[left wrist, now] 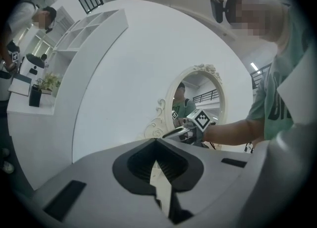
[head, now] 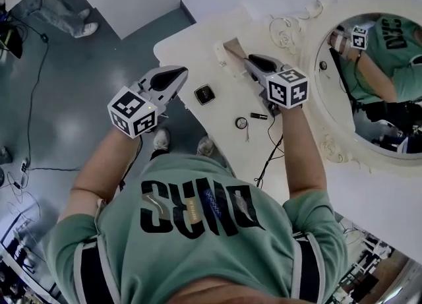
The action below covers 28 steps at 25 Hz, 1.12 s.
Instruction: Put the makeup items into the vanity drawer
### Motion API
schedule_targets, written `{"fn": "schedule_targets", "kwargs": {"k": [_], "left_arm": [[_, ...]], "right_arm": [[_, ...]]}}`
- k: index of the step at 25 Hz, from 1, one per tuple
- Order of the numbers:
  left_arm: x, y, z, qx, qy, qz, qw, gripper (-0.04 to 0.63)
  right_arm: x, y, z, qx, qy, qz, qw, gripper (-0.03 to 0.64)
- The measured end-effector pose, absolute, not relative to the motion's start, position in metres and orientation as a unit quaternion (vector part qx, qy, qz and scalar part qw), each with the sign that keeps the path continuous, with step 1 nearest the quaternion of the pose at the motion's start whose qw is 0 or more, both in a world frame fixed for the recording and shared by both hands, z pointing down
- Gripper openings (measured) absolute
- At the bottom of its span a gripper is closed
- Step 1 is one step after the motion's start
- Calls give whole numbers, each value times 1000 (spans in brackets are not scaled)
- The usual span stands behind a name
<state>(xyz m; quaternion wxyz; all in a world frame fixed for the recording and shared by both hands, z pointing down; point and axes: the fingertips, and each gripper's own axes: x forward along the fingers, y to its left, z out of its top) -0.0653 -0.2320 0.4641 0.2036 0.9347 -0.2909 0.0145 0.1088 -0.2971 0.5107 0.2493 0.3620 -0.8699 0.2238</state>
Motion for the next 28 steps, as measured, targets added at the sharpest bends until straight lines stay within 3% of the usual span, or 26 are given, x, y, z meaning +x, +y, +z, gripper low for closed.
{"fn": "schedule_targets", "kwargs": {"k": [6,13,21,28], "left_arm": [[-87,-218,409,946,-271,-7,176,0],[-99,-191,356,964,-216,-24,154,0],[-69,-153,325,962,-235,-49,129,0],[-45,-133,338,951,-260,-47,161,0]], "right_arm": [[133,-246,424,433,-869,212,112,67],[154,-182,358,511,-842,171,2,14],[170,-112,330,474,-873,113,-25,9],[197,-86,337,445,-889,109,-22,8]]}}
